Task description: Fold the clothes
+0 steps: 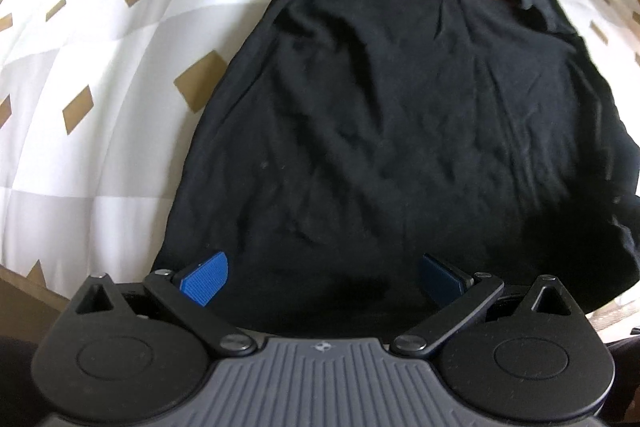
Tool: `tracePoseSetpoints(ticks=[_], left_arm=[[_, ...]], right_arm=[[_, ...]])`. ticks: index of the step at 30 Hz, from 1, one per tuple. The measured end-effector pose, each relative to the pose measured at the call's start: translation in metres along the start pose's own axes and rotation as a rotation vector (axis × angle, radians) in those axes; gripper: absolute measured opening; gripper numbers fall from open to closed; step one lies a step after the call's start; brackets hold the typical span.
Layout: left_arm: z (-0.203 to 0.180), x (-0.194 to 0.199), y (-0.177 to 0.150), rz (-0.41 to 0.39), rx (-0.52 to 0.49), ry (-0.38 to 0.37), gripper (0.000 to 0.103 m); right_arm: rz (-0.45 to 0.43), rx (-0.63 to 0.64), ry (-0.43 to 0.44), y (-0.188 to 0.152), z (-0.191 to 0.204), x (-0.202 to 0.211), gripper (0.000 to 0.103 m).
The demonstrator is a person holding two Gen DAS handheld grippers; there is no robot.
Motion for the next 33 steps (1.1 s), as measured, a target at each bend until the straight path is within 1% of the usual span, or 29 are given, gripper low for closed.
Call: tracePoseSetpoints(ticks=[1, 2, 3, 8, 11, 14, 16, 18, 19, 22, 24, 25, 26, 28, 29, 30, 31, 33], left_arm=[[0.0, -0.002, -0.001, 0.007, -0.001, 0.005, 0.102], [-0.001, -0.004, -0.002, 0.013, -0.003, 0.009, 0.102], [-0.001, -0.006, -0.003, 0.016, -0.006, 0.011, 0.102], [-0.001, -0.007, -0.004, 0.017, -0.003, 0.007, 0.103], [0.001, -0.007, -0.004, 0.023, 0.008, 0.0, 0.103], [0.003, -0.006, -0.004, 0.023, 0.015, 0.009, 0.103], [0.005, -0.006, -0.004, 0.023, 0.022, 0.017, 0.103], [0.008, -0.007, -0.004, 0.024, 0.03, 0.023, 0.103], [0.009, -0.007, -0.004, 0.024, 0.033, 0.024, 0.103], [0.011, -0.007, -0.004, 0.027, 0.04, 0.024, 0.103], [0.011, -0.007, -0.005, 0.026, 0.04, 0.024, 0.103], [0.011, -0.007, -0.005, 0.026, 0.04, 0.023, 0.103], [0.011, -0.007, -0.005, 0.027, 0.041, 0.023, 0.103], [0.012, -0.007, -0.004, 0.028, 0.045, 0.027, 0.103], [0.013, -0.007, -0.004, 0.029, 0.049, 0.029, 0.103], [0.014, -0.007, -0.004, 0.029, 0.053, 0.032, 0.103], [0.015, -0.007, -0.005, 0.029, 0.058, 0.036, 0.103], [0.016, -0.008, -0.004, 0.03, 0.064, 0.037, 0.103]], right_arm=[[-0.002, -0.021, 0.0, 0.0, -0.003, 0.0, 0.024], [-0.006, -0.048, 0.003, 0.0, -0.007, 0.001, 0.033], [-0.009, -0.076, 0.006, 0.0, -0.01, 0.001, 0.039], [-0.037, -0.195, 0.017, 0.001, -0.03, 0.004, 0.052], [-0.048, -0.264, 0.01, 0.001, -0.043, 0.004, 0.054], [-0.093, -0.319, -0.01, 0.004, -0.055, 0.01, 0.056], [-0.118, -0.319, -0.025, 0.006, -0.059, 0.013, 0.06], [-0.112, -0.306, -0.075, 0.005, -0.064, 0.012, 0.065], [-0.101, -0.303, -0.096, 0.004, -0.066, 0.01, 0.065], [-0.077, -0.291, -0.105, 0.0, -0.068, 0.005, 0.066], [-0.067, -0.255, -0.117, -0.001, -0.064, 0.002, 0.067], [-0.062, -0.228, -0.125, -0.002, -0.061, 0.0, 0.067], [-0.06, -0.204, -0.134, -0.002, -0.058, -0.001, 0.064], [-0.056, -0.161, -0.152, -0.002, -0.053, -0.002, 0.053], [-0.056, -0.149, -0.156, 0.0, -0.05, -0.003, 0.042], [-0.056, -0.146, -0.15, 0.001, -0.048, -0.002, 0.034], [-0.056, -0.144, -0.142, 0.001, -0.047, -0.002, 0.031], [-0.048, -0.139, -0.115, 0.002, -0.042, -0.002, 0.017]])
Point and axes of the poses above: each gripper's, at about its wrist camera, not at the fingertips, and x roughly against the way its jaws point, z to its left, y to its top, the point moved 6 cm from there along -x, roughly the way its jaws point, and after that the axes turned 10 degrees about y, right-handed, at the moved point
